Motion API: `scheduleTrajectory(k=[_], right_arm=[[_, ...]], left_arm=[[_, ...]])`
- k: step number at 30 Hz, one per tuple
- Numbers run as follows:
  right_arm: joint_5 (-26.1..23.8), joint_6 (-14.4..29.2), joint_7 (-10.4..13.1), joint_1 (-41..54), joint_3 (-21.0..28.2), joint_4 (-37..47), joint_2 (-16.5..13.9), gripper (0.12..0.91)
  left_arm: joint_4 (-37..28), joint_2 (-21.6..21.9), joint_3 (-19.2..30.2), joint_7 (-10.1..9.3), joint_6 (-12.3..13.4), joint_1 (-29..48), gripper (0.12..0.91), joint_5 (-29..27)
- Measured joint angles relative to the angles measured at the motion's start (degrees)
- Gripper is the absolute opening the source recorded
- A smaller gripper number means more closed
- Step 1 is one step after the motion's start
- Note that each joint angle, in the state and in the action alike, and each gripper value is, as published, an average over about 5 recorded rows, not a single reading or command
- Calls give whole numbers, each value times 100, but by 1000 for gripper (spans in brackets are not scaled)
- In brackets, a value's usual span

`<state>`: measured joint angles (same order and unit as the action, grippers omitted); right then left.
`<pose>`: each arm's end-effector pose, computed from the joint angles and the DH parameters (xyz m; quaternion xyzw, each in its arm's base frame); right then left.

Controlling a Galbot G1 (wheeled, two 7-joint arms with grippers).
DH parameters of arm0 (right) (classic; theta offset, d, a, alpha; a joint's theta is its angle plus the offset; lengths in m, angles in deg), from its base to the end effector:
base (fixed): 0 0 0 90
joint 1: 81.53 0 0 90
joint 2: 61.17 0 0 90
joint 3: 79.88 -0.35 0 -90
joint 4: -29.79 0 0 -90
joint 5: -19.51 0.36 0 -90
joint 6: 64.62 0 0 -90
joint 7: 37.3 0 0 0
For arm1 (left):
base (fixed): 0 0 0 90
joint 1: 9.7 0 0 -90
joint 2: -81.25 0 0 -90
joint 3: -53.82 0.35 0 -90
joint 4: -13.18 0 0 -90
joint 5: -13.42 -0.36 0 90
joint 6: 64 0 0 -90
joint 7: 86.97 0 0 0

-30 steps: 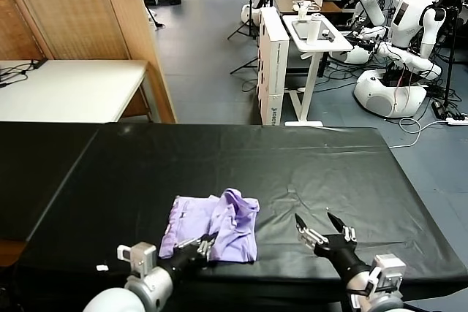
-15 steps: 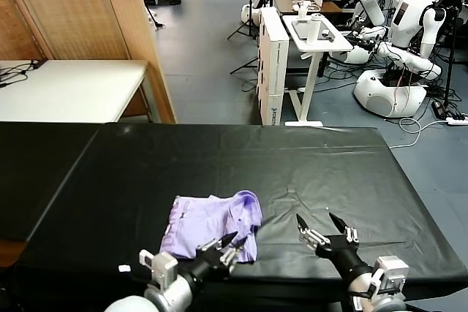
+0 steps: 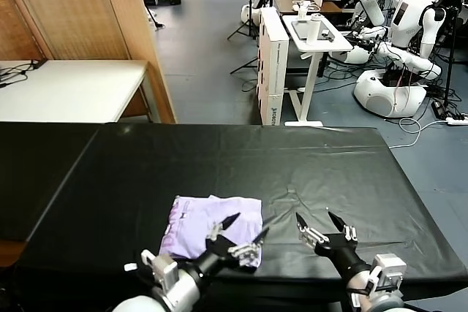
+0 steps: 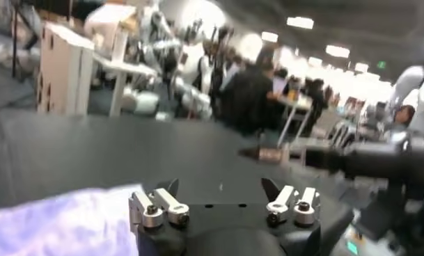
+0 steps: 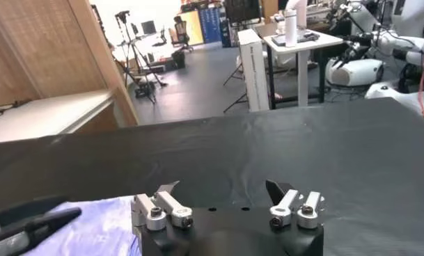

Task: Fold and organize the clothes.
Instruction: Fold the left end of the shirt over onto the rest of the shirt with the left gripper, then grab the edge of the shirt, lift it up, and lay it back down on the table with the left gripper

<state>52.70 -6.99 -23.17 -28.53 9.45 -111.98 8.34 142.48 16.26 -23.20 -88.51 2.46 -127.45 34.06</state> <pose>0.1406 -0.0260 -0.1836 0.0690 -0.9744 -0.0809 0.1982 0.1765 -0.0051 -0.2476 -0.2146 -0.9626 0.0085 0.1650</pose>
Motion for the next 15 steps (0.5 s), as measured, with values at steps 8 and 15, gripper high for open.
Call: scheduleTrajectory(k=[8,15], right_arm=[[42,0,-4,42,-14,41,-13,907],[98,0,-5,119,-4,80,-48,907]], left_arm=[[-228,-111,-655,111,28,-126,907,-86],[-651,-343,-1189,317,71,-241,907,53]])
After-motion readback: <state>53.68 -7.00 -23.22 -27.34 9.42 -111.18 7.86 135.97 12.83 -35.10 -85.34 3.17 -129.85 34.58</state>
